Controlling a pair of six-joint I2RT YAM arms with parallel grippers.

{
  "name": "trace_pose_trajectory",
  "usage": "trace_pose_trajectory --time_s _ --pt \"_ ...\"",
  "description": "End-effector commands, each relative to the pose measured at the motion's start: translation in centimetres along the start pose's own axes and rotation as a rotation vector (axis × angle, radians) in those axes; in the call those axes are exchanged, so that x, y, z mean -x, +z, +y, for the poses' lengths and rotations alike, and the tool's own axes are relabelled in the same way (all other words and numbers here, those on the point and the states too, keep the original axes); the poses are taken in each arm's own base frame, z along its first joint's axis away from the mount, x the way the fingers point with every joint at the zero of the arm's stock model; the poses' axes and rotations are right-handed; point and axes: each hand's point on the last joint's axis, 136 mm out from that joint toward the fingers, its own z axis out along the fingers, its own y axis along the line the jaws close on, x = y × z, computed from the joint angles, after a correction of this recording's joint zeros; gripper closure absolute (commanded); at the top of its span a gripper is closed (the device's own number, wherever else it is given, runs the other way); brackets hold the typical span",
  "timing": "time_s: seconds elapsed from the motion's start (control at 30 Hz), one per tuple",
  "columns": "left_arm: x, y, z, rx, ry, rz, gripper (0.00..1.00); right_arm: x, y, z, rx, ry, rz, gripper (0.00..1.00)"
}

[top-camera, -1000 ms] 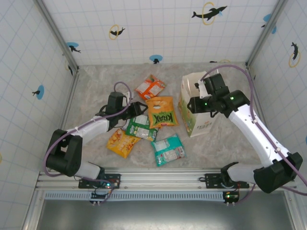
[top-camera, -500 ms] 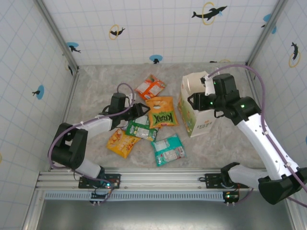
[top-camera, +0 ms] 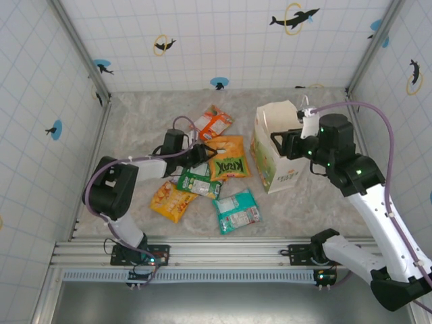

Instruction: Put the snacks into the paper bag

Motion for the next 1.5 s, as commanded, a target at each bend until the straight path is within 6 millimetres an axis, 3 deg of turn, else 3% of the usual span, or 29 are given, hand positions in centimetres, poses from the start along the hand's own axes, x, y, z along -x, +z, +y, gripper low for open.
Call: trace_pose_trajectory --time_s 0.0,0.1,0.37,0.73,1.1,1.47 --pt "0.4 1.4 -2.1 -0.071 0.024 0.008 0.43 1.1 -0.6 0.8 0.046 -0.005 -0.066 0.34" --pt "0.2 2.2 -2.4 -0.084 0.023 0.024 0.46 1.2 -1.1 1.0 0.056 -0.006 -0.086 0.34" --pt "0.0 2.7 -2.4 -0.090 0.035 0.040 0.67 0.9 -1.8 0.6 0.039 -0.006 -0.113 0.34" --pt "1.4 0.1 -5.2 -0.090 0.149 -0.030 0.86 1.4 -2.7 0.7 0.040 -0.032 -0.185 0.33" --pt "2.7 -5.3 -10.8 -0.120 0.331 -0.128 0.93 2.8 -3.7 1.9 0.115 -0.061 -0.309 0.32" --pt "2.7 -13.6 -19.8 -0.264 0.609 -0.262 0.98 3.5 -5.0 5.6 0.325 -0.282 -0.517 0.37"
